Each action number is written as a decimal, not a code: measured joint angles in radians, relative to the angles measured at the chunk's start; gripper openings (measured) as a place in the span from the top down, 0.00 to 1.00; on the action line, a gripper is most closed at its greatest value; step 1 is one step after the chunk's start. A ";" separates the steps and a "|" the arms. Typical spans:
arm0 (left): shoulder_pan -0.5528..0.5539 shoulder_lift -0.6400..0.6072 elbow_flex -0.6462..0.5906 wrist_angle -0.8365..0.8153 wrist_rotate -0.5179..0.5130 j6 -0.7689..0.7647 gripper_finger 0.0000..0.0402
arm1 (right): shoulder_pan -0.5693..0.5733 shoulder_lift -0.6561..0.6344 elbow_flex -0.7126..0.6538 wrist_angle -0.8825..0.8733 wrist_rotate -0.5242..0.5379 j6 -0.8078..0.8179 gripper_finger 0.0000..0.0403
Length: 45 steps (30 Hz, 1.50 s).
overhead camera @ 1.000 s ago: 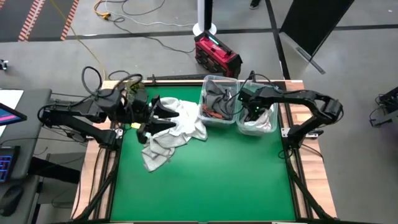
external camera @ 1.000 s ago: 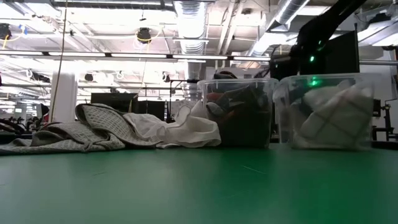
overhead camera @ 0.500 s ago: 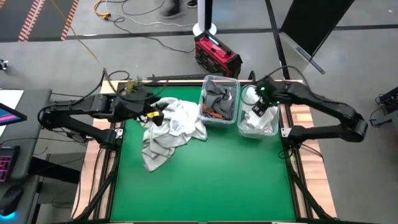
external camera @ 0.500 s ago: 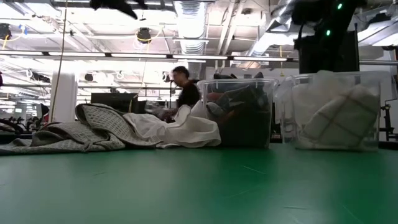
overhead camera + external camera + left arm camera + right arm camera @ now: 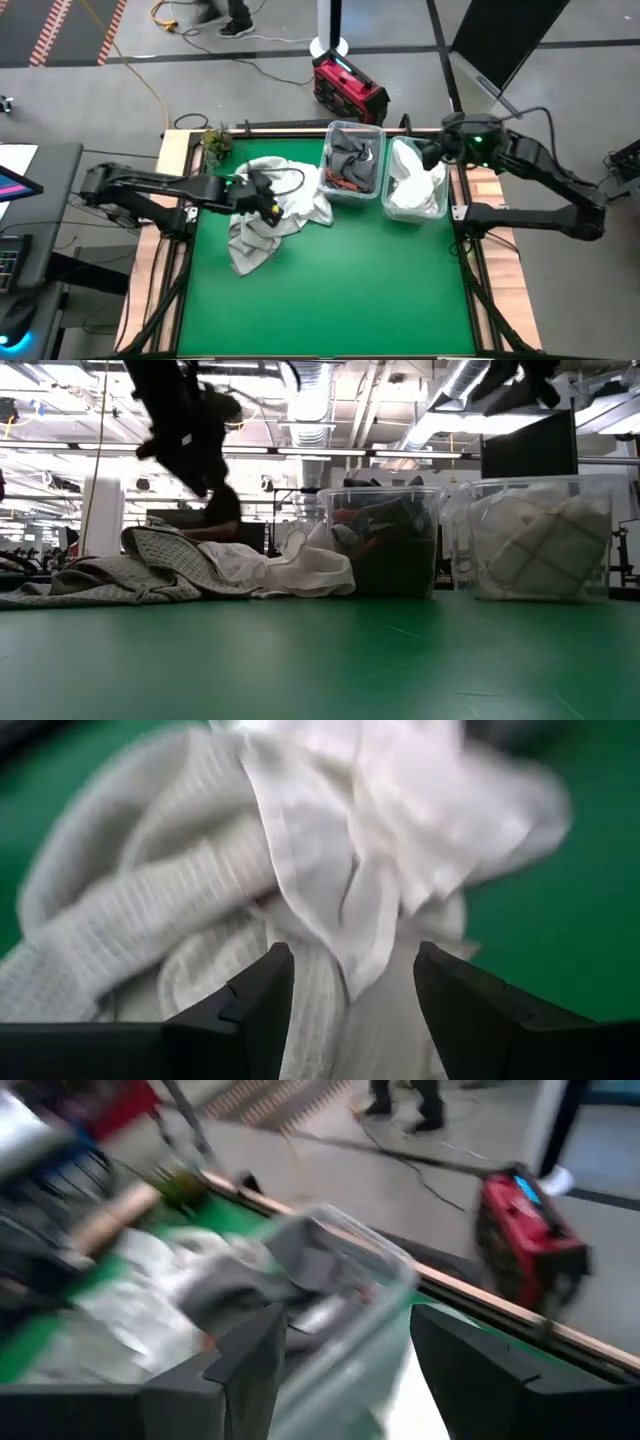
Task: Sort towels by color in basket
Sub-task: Put the bottom right gray towel into the right transparent bin
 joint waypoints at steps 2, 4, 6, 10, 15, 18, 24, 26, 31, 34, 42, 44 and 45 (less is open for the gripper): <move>0.000 0.059 -0.009 -0.001 0.031 0.021 0.51 | 0.039 -0.026 0.000 0.030 0.000 0.041 0.36; 0.000 0.114 -0.012 0.001 0.049 0.045 0.51 | 0.088 -0.041 0.000 0.051 0.000 0.078 0.36; 0.000 0.174 -0.013 0.002 0.056 0.072 0.51 | 0.140 -0.047 0.000 0.067 0.000 0.109 0.36; 0.004 0.293 -0.013 0.010 0.055 0.118 0.51 | 0.245 -0.035 0.000 0.082 0.004 0.132 0.36; 0.008 0.395 -0.013 0.067 0.053 0.225 0.56 | 0.366 0.000 0.000 0.083 0.069 0.133 0.37; -0.003 0.403 -0.007 0.105 0.053 0.280 0.73 | 0.421 0.012 0.000 0.082 0.102 0.133 0.38; -0.003 0.336 0.037 0.107 0.061 0.282 0.98 | 0.488 0.024 0.000 0.039 0.129 0.133 0.39; -0.009 0.286 0.057 0.115 0.061 0.293 0.99 | 0.502 0.028 0.000 0.028 0.130 0.133 0.40; -0.032 0.112 0.097 0.249 0.061 0.381 0.99 | 0.534 0.030 0.000 0.019 0.131 0.133 0.40; -0.044 0.002 0.098 0.373 0.061 0.422 0.99 | 0.535 0.035 0.000 0.034 0.131 0.135 0.40; -0.049 -0.189 0.100 0.748 0.061 0.517 0.99 | 0.593 0.094 0.000 0.230 0.104 0.011 0.40; -0.049 -0.196 0.100 0.821 0.061 0.538 1.00 | 0.620 0.127 0.000 0.312 0.101 -0.055 0.40; -0.049 -0.193 0.100 0.847 0.061 0.550 1.00 | 0.632 0.148 0.000 0.355 0.101 -0.093 0.39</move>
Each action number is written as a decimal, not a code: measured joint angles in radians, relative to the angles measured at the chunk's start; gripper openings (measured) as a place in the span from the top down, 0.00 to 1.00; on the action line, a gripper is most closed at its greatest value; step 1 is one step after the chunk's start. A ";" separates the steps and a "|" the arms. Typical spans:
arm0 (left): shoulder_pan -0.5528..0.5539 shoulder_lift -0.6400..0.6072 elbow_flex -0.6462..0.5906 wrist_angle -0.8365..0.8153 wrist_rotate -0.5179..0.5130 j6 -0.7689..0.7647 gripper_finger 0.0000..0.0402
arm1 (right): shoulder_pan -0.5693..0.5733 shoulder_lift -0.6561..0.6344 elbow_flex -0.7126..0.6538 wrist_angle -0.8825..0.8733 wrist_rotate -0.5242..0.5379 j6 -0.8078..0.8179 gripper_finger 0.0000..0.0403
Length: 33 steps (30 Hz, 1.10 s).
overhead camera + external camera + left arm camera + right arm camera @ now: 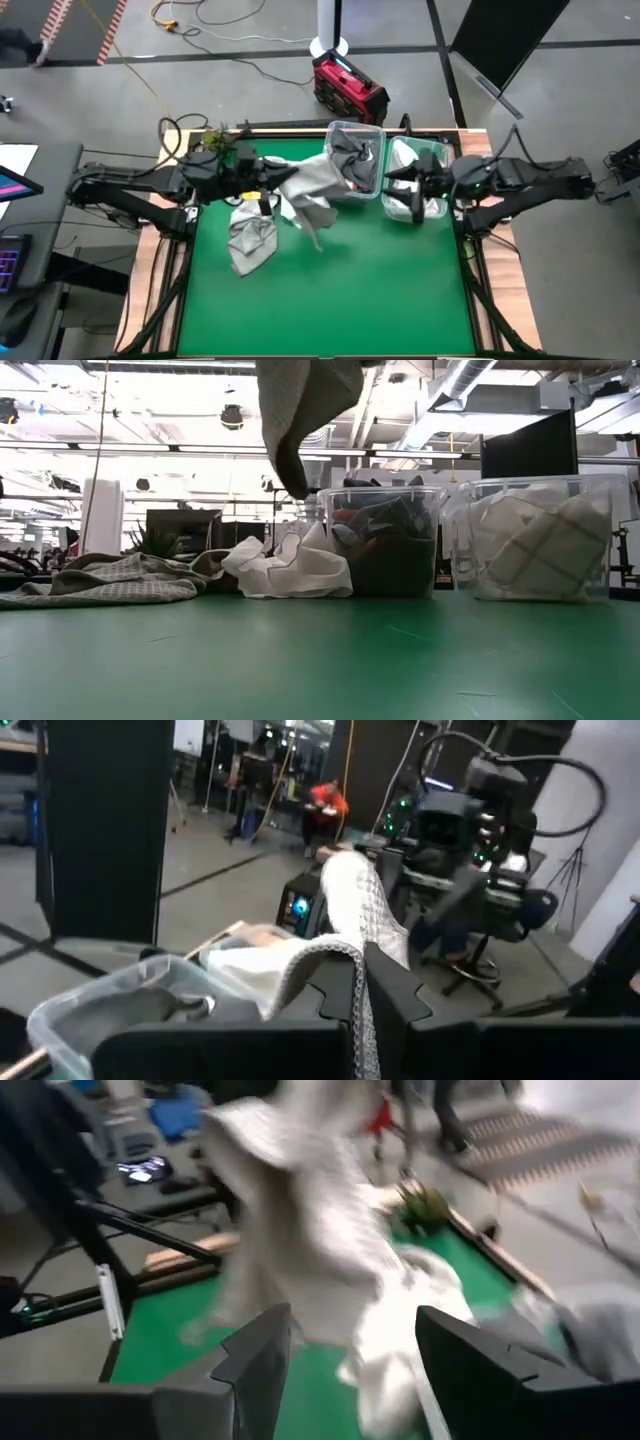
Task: Sort towels by color in basket
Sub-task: Put the bottom right gray towel into the right transparent bin
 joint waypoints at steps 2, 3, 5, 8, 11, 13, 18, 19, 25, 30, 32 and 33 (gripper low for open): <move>0.000 0.005 0.000 0.002 0.000 0.006 1.00 | 0.022 0.042 0.000 0.092 -0.002 -0.061 0.39; 0.000 0.016 0.000 -0.003 0.000 -0.005 1.00 | 0.029 0.061 0.000 0.124 -0.003 -0.083 0.39; 0.000 0.041 0.000 0.004 0.000 -0.043 1.00 | 0.033 0.095 0.000 0.192 -0.004 -0.103 0.38; -0.002 0.083 -0.001 0.023 0.033 -0.073 1.00 | 0.030 0.132 0.000 0.240 -0.004 -0.113 0.37; -0.011 0.129 -0.001 0.084 0.112 -0.080 1.00 | 0.019 0.161 0.000 0.244 -0.014 -0.113 0.35; -0.019 0.163 -0.001 0.130 0.160 -0.065 1.00 | 0.018 0.172 0.000 0.245 -0.026 -0.113 0.34; -0.030 0.236 -0.001 0.244 0.210 -0.063 1.00 | 0.018 0.190 0.000 0.270 -0.050 -0.110 0.33; -0.030 0.251 -0.001 0.273 0.212 -0.069 1.00 | 0.020 0.192 0.001 0.270 -0.051 -0.115 0.33; -0.030 0.338 0.033 0.457 0.237 -0.037 1.00 | 0.037 0.249 0.018 0.279 -0.081 -0.120 0.33; -0.033 0.422 0.137 0.459 0.236 0.095 1.00 | 0.046 0.309 0.061 0.292 -0.103 -0.123 0.33; -0.036 0.454 0.186 0.462 0.236 0.145 1.00 | 0.046 0.322 0.073 0.290 -0.103 -0.123 0.33; -0.037 0.465 0.208 0.462 0.236 0.169 1.00 | 0.045 0.325 0.080 0.290 -0.103 -0.123 0.33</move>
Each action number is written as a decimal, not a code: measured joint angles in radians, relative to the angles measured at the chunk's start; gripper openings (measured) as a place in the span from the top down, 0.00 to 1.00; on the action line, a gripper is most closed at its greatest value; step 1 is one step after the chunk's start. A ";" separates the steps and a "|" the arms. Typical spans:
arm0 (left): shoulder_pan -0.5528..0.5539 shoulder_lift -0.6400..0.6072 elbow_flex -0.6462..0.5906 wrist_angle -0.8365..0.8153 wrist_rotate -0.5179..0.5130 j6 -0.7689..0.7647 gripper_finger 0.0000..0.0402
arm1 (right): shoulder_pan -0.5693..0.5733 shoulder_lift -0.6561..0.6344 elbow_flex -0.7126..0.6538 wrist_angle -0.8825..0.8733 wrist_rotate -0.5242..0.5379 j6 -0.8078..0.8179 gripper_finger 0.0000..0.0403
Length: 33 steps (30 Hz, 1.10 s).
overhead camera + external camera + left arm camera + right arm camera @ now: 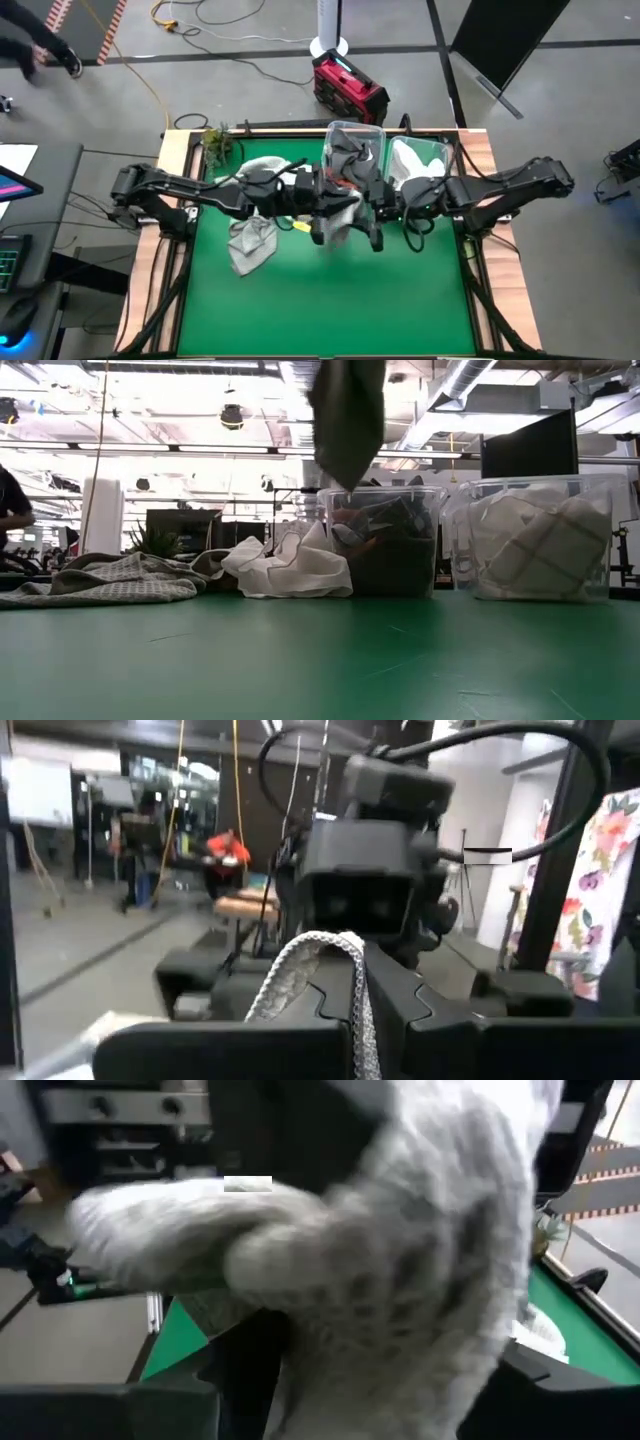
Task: Sort towels by color in basket
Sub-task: Put the bottom right gray towel into the right transparent bin
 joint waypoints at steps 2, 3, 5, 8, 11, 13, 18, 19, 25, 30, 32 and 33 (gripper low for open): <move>-0.003 0.024 0.047 0.005 -0.001 0.032 1.00 | -0.001 0.001 0.011 0.007 0.006 0.000 0.34; -0.004 0.030 0.065 0.008 -0.002 0.044 1.00 | 0.000 0.000 0.017 0.014 0.016 0.000 0.35; -0.008 0.033 0.088 0.006 -0.002 0.059 0.99 | 0.000 -0.001 0.024 0.028 0.036 0.000 0.39; -0.008 0.028 0.094 0.015 -0.003 0.061 0.98 | 0.005 -0.011 0.026 0.049 0.050 0.000 0.53; -0.007 0.018 0.094 0.020 -0.003 0.031 0.95 | 0.005 -0.022 0.026 0.051 0.051 -0.009 0.75; -0.011 0.017 0.094 0.022 -0.005 0.033 0.92 | 0.005 -0.027 0.026 0.049 0.051 -0.030 0.90; -0.030 0.017 0.094 -0.014 -0.087 0.054 0.79 | 0.006 -0.027 0.026 0.035 0.050 -0.045 0.91; -0.030 0.017 0.094 -0.025 -0.114 0.050 0.76 | 0.006 -0.027 0.026 0.022 0.050 -0.045 0.91; -0.029 -0.043 0.094 -0.147 -0.161 0.047 0.59 | 0.006 -0.083 0.026 -0.101 0.057 -0.029 0.91; -0.023 -0.133 0.094 -0.298 -0.224 0.037 0.53 | 0.004 -0.190 0.026 -0.217 0.172 -0.019 0.91; -0.022 -0.173 0.094 -0.344 -0.237 0.034 0.53 | 0.004 -0.236 0.026 -0.250 0.239 -0.024 0.91; -0.023 -0.191 0.094 -0.354 -0.239 0.033 0.53 | 0.004 -0.257 0.026 -0.267 0.280 -0.026 0.91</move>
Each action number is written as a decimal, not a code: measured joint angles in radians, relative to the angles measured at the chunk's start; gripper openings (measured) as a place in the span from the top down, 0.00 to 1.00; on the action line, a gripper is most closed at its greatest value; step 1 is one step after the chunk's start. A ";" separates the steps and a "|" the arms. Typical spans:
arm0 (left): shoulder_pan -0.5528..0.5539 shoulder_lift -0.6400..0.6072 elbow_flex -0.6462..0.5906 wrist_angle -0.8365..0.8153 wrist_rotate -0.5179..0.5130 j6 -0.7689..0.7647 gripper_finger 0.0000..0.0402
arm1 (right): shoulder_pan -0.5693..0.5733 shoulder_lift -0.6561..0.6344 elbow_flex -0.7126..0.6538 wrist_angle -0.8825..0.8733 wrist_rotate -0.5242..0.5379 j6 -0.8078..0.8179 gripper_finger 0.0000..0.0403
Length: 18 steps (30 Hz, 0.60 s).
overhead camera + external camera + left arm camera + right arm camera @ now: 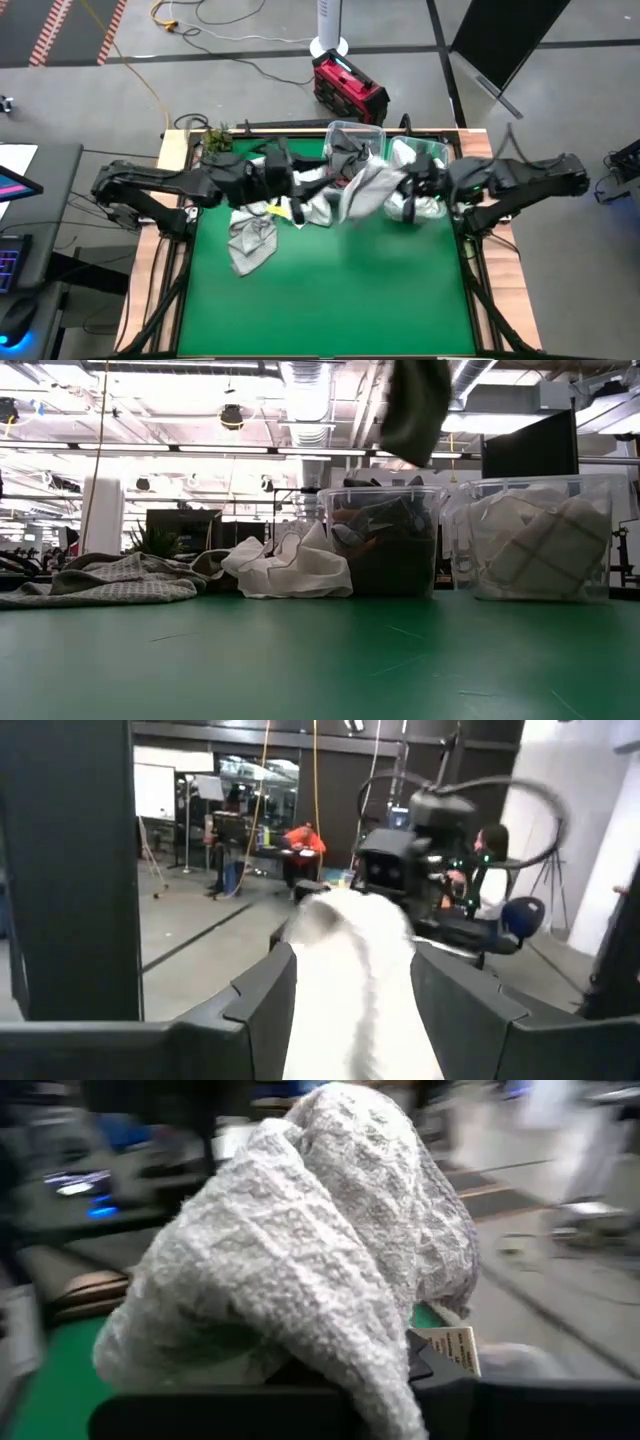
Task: Sort towels by color in basket
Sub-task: Put the bottom right gray towel into the right transparent bin
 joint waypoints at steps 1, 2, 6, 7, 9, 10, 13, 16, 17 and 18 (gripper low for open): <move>0.000 -0.016 0.001 -0.016 -0.001 -0.001 0.53 | 0.000 -0.024 0.000 -0.019 0.044 -0.001 0.91; -0.001 -0.032 0.001 -0.036 -0.001 -0.003 0.53 | 0.000 -0.048 0.000 -0.035 0.088 -0.004 0.91; -0.001 -0.078 0.000 -0.104 -0.002 -0.016 0.53 | 0.000 -0.129 0.000 -0.079 0.217 -0.049 0.91; -0.001 -0.090 0.000 -0.119 -0.003 -0.024 0.53 | 0.000 -0.147 0.000 -0.099 0.223 -0.059 0.91; -0.001 -0.113 0.000 -0.161 -0.003 -0.044 0.53 | 0.000 -0.176 0.000 -0.171 0.221 -0.071 0.91; -0.001 -0.122 0.000 -0.176 -0.003 -0.056 0.53 | 0.000 -0.187 0.000 -0.217 0.218 -0.074 0.91; -0.001 -0.139 0.000 -0.226 -0.003 -0.080 0.53 | 0.000 -0.205 0.000 -0.400 0.199 -0.027 0.91; -0.001 -0.142 0.000 -0.246 -0.003 -0.086 0.53 | -0.022 -0.207 0.000 -0.627 0.192 0.116 0.91; -0.001 -0.142 0.000 -0.246 -0.003 -0.086 0.53 | -0.036 -0.206 0.000 -0.702 0.192 0.171 0.91; -0.001 -0.141 0.000 -0.246 -0.003 -0.086 0.53 | -0.052 -0.203 0.000 -0.777 0.192 0.231 0.91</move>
